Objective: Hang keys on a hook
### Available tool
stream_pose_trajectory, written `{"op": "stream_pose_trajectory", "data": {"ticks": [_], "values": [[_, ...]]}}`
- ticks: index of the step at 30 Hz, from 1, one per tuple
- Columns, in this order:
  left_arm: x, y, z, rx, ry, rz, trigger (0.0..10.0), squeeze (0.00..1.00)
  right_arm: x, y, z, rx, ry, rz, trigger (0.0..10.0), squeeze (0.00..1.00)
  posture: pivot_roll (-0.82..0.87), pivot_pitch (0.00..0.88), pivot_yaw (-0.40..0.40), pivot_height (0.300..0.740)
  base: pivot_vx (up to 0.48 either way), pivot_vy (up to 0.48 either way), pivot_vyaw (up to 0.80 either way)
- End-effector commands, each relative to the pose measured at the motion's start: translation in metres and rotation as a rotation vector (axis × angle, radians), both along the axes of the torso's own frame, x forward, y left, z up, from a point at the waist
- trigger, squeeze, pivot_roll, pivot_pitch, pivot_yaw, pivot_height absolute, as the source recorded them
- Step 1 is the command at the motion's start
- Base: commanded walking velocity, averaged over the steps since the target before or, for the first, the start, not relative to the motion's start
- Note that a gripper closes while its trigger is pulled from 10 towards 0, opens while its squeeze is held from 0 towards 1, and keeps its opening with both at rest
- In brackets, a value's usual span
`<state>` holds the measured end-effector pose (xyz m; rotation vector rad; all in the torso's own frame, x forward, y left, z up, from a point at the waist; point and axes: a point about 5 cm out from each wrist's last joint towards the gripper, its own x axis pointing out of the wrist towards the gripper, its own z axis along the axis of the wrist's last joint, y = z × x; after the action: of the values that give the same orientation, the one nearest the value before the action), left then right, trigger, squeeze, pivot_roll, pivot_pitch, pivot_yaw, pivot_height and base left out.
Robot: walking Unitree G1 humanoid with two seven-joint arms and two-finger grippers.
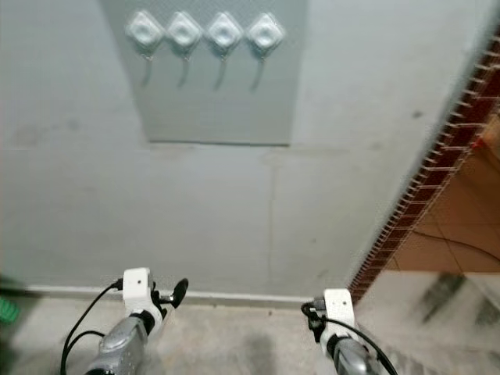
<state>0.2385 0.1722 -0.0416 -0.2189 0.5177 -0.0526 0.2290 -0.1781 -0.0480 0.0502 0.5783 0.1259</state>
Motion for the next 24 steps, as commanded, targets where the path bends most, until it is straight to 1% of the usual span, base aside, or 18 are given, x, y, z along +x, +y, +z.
{"op": "stream_pose_trajectory", "data": {"ticks": [1, 9, 15, 24], "values": [[-0.001, -0.002, -0.001, -0.001, 0.003, 0.002, 10.0, 0.00, -0.003, -0.006, -0.001, -0.007, 0.008, -0.015, 10.0, 0.00, -0.02, 0.000, 0.007, 0.721, 0.000, 0.000, 0.80], [0.000, -0.002, 0.000, -0.001, -0.002, 0.007, 10.0, 0.00, -0.006, -0.011, -0.003, -0.016, 0.014, -0.029, 10.0, 0.00, -0.03, 0.000, 0.003, 0.721, 0.000, 0.000, 0.80], [-0.001, 0.002, -0.001, -0.004, 0.000, 0.026, 10.0, 0.00, -0.013, -0.020, -0.005, -0.036, 0.021, -0.028, 10.0, 0.00, -0.04, 0.000, -0.005, 0.721, 0.000, 0.000, 0.80], [0.000, 0.001, 0.000, -0.007, -0.006, 0.030, 10.0, 0.00, -0.014, -0.025, -0.004, -0.044, 0.021, -0.039, 10.0, 0.00, -0.04, 0.000, -0.010, 0.721, 0.000, 0.000, 0.80]]}}
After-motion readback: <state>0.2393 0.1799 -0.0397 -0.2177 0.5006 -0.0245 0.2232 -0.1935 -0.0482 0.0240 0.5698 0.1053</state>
